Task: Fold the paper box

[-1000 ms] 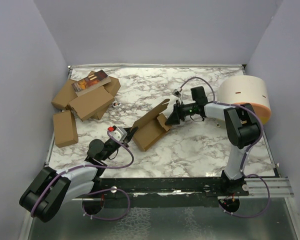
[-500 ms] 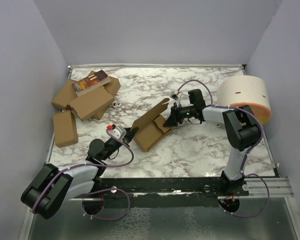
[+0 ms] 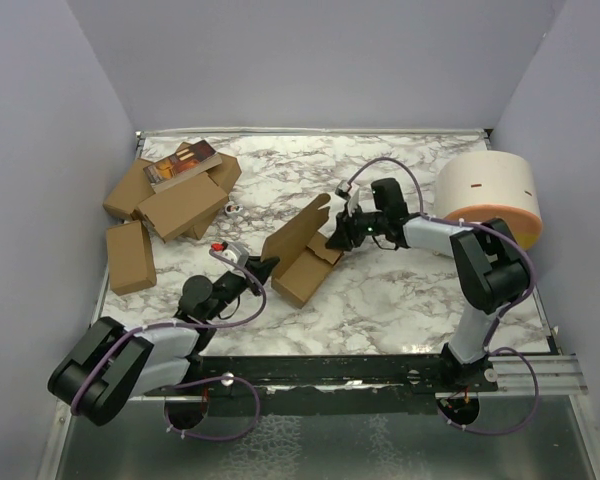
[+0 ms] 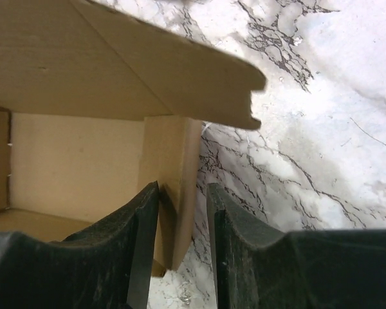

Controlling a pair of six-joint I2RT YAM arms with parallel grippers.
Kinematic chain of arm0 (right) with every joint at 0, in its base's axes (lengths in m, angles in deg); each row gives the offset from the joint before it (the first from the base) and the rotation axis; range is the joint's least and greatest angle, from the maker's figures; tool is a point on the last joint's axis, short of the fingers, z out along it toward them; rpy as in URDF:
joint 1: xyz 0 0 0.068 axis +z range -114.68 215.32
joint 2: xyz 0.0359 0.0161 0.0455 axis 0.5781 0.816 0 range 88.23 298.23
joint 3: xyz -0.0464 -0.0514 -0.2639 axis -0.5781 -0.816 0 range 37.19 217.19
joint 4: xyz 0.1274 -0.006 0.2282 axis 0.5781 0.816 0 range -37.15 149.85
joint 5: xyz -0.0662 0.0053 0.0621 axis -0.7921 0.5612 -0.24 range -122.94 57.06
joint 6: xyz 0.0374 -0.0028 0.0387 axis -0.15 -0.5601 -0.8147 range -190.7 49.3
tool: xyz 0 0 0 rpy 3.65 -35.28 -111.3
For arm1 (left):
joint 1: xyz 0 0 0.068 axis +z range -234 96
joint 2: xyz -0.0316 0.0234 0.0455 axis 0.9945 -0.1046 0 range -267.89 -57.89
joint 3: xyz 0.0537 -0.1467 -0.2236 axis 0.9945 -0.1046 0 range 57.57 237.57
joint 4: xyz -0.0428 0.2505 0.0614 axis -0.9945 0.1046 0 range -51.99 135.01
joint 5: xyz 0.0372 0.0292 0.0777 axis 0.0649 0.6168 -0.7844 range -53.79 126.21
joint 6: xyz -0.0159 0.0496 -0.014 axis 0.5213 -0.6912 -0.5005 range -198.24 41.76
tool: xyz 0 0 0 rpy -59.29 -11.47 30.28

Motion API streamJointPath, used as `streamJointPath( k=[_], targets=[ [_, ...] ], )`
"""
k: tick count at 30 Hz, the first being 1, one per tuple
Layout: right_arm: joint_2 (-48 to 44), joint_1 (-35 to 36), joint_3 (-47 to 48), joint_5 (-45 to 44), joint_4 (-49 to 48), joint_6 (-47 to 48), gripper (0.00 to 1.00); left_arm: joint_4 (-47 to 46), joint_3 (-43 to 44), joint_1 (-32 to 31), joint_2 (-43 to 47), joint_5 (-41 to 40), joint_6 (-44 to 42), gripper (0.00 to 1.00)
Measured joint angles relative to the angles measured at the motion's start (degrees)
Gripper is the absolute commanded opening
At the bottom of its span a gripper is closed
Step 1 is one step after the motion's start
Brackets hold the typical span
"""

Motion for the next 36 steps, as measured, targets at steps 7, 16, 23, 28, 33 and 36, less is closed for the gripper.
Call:
streamJointPath(
  k=[7,16,23,28,33,36],
  targets=[
    [0.00,2.86,0.13,-5.20,1.11,4.00,0.35,-0.39,0.00,-0.28,-1.75,-0.74,2.29,0.00],
    [0.00,4.57,1.14,-9.66,4.35,8.26,0.33,-0.35,0.00,-0.39,-1.84,-1.29,2.43,0.00],
    [0.00,6.64,1.51,-13.88,6.38,11.85,0.32,-0.35,0.00,-0.74,-1.92,-2.27,2.40,0.00],
    [0.00,8.22,1.51,-17.14,7.65,14.08,0.22,-0.31,0.00,-0.94,-1.95,-3.26,2.40,0.00],
    [-0.11,9.57,1.57,-21.16,7.85,15.67,0.07,-0.20,0.00,-1.25,-1.95,-3.91,2.45,0.00],
    [-0.37,10.47,1.60,-24.09,7.76,15.76,0.08,-0.13,0.00,-1.86,-2.10,-4.15,2.45,0.00]
  ],
)
